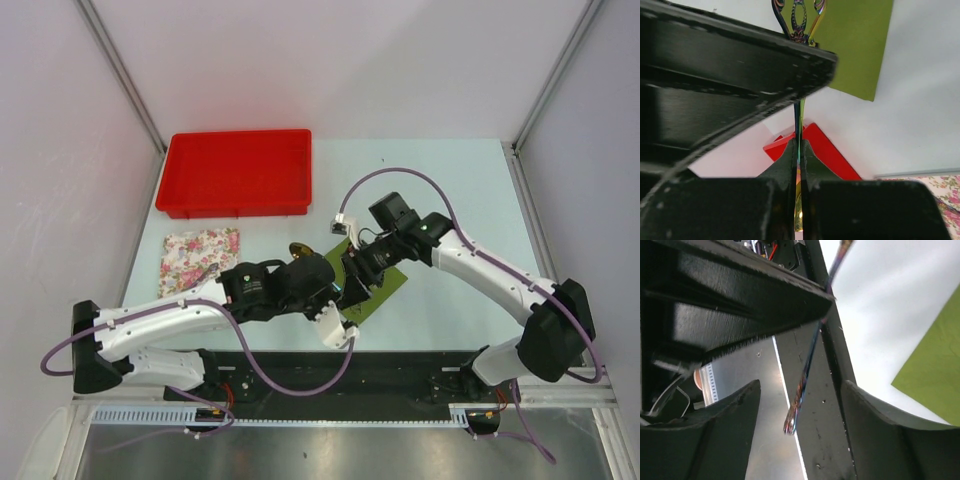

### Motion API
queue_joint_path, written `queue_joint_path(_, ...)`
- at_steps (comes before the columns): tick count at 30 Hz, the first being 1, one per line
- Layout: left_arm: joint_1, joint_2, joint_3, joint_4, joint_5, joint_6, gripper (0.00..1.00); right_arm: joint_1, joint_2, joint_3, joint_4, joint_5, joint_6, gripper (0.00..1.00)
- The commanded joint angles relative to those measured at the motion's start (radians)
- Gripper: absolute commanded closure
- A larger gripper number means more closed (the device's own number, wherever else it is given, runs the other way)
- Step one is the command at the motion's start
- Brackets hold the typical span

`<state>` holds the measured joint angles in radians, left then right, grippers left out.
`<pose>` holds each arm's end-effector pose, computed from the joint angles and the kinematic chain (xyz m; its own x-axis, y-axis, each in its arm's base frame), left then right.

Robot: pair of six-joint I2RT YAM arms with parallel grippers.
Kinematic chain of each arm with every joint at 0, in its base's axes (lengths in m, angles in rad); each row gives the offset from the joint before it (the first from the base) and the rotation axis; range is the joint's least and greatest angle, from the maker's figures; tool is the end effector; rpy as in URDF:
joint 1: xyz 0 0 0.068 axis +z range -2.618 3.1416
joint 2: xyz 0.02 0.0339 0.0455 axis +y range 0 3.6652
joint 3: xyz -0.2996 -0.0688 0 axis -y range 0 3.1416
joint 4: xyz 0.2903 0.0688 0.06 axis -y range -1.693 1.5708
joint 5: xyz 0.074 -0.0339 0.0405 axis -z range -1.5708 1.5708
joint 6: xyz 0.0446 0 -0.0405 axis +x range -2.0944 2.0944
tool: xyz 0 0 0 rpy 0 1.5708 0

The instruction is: Place the utensils on the paper napkin and roll it up

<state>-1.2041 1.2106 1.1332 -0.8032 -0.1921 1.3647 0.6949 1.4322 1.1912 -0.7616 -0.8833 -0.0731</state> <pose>0.1096 -0.2616 0.3404 0.7977 0.6029 0.0138 0.4492 -0.6094 0.6533 0.2313 0.2377 0.3130 -0.5927 -0.5544 -0.5842 -0.7711 0.1812 0.6104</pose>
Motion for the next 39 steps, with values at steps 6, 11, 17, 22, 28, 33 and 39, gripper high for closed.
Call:
queue_joint_path(6,0.020,-0.029,-0.004,0.120,0.010,0.013,1.00,0.015,0.046,0.057,0.038,-0.054,0.009,1.00)
queue_joint_path(11,0.050,-0.074,0.129,0.141,0.021,-0.156,0.22,-0.032,0.008,0.140,0.002,-0.101,0.004,1.00)
queue_joint_path(17,0.175,-0.158,0.319,0.123,0.063,-0.562,0.00,-0.142,-0.087,0.147,0.273,-0.117,0.277,1.00)
queue_joint_path(22,0.516,-0.238,0.396,0.180,0.230,-1.085,0.01,-0.184,-0.156,0.143,0.555,-0.082,0.507,1.00)
queue_joint_path(28,1.050,-0.388,0.179,0.427,0.768,-1.720,0.01,-0.224,-0.171,0.139,0.611,-0.043,0.588,1.00)
queue_joint_path(33,1.200,-0.454,-0.148,0.863,0.983,-2.205,0.05,-0.241,-0.187,0.050,0.717,-0.074,0.774,1.00)
queue_joint_path(39,1.193,-0.430,-0.317,1.145,1.034,-2.408,0.11,-0.186,-0.185,-0.025,0.906,-0.066,0.918,1.00)
